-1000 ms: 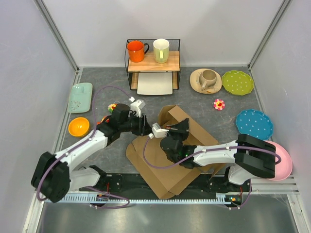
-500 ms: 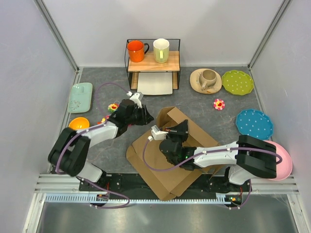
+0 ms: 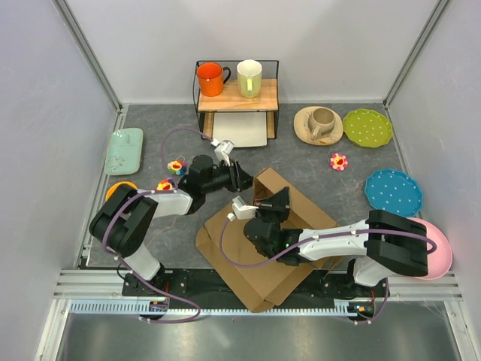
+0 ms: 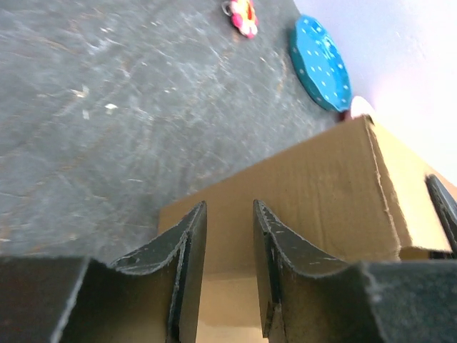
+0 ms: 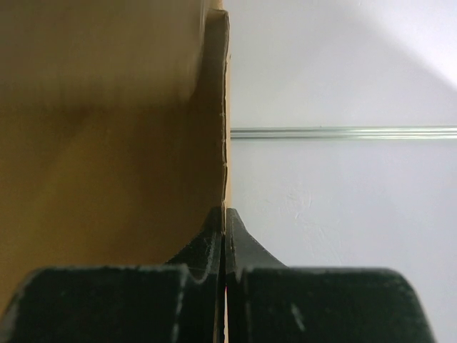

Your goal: Fold the paper box

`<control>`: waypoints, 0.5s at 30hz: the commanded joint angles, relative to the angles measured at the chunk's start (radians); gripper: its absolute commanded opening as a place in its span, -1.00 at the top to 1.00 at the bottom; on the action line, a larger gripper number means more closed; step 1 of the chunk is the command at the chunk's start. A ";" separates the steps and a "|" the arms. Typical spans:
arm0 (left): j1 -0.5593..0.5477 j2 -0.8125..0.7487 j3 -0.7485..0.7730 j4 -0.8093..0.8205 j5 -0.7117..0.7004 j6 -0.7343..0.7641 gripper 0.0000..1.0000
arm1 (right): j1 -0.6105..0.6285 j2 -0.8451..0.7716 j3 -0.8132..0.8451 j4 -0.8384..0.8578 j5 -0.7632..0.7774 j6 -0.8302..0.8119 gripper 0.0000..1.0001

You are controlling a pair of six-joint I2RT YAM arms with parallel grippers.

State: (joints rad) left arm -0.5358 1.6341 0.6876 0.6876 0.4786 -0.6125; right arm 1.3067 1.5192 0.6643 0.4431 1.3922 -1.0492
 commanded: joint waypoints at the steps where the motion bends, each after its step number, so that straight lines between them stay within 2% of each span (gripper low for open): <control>1: -0.033 0.010 -0.048 0.130 0.126 -0.038 0.21 | 0.012 0.001 0.015 -0.024 -0.022 0.044 1.00; 8: -0.035 -0.013 -0.132 0.171 0.107 -0.043 0.18 | 0.012 -0.005 0.018 -0.023 -0.024 0.048 1.00; 15: -0.035 -0.114 -0.245 0.237 0.071 -0.059 0.06 | 0.016 -0.013 0.037 -0.049 -0.025 0.063 1.00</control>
State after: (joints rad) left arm -0.5549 1.6058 0.5068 0.8501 0.5072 -0.6380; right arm 1.3140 1.5192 0.6651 0.4259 1.4136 -1.0378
